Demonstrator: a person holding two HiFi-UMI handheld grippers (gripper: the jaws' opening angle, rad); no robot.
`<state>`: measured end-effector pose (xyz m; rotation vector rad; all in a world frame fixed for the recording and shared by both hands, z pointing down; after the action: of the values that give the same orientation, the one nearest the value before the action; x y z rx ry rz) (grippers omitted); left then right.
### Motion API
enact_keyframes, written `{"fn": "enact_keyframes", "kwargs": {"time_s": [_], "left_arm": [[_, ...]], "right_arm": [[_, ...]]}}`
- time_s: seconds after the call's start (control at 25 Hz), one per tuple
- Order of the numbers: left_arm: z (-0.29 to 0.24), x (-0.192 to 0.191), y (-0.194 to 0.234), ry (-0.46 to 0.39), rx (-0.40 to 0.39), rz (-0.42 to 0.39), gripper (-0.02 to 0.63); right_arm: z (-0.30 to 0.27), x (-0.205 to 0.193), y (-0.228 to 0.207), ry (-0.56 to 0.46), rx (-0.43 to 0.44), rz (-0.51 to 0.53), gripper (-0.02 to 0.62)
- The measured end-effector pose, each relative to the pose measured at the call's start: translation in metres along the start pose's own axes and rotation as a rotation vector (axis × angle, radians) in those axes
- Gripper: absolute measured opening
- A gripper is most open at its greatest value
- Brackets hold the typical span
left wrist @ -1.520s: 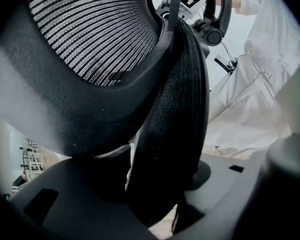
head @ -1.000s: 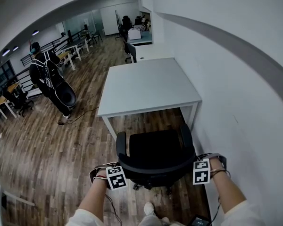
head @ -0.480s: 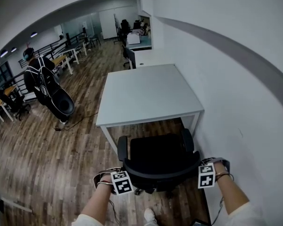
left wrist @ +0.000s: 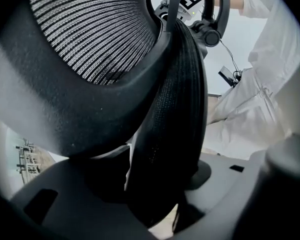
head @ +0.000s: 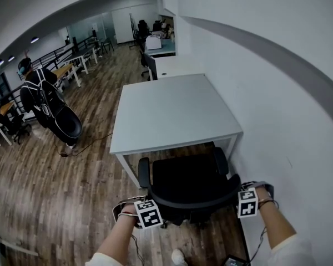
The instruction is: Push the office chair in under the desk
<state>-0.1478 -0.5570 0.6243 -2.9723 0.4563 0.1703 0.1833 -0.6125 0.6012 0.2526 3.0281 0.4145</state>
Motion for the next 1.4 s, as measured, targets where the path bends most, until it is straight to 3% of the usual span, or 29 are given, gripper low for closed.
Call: {"fn": "enact_keyframes", "kwargs": {"time_s": [0.44,1.16,1.4], "left_arm": [[-0.007,0.002,0.046,0.012,-0.039,-0.018,0.232],[-0.005,0.003,0.117,0.014,-0.028,0.003,0.233],[-0.005,0.008,0.131,-0.018,0.029,0.015,0.233]], "right_arm": [[-0.013,0.004,-0.04,0.007,-0.009,-0.018,0.155],[-0.025,0.013,-0.115,-0.002,0.0,0.004,0.149],[-0.027,0.01,-0.127,0.0,0.004,0.016,0.149]]}}
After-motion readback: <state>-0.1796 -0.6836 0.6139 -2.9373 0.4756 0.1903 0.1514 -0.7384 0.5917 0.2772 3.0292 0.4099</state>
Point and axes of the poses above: the fingertips, and each gripper's own axes: z backward along the fingers, y to its left, x out of its top, the point moved 4 cm from there along z, backward along the fingers, and after that the axes turned 1 degree about -y, right-handed, at the moved point
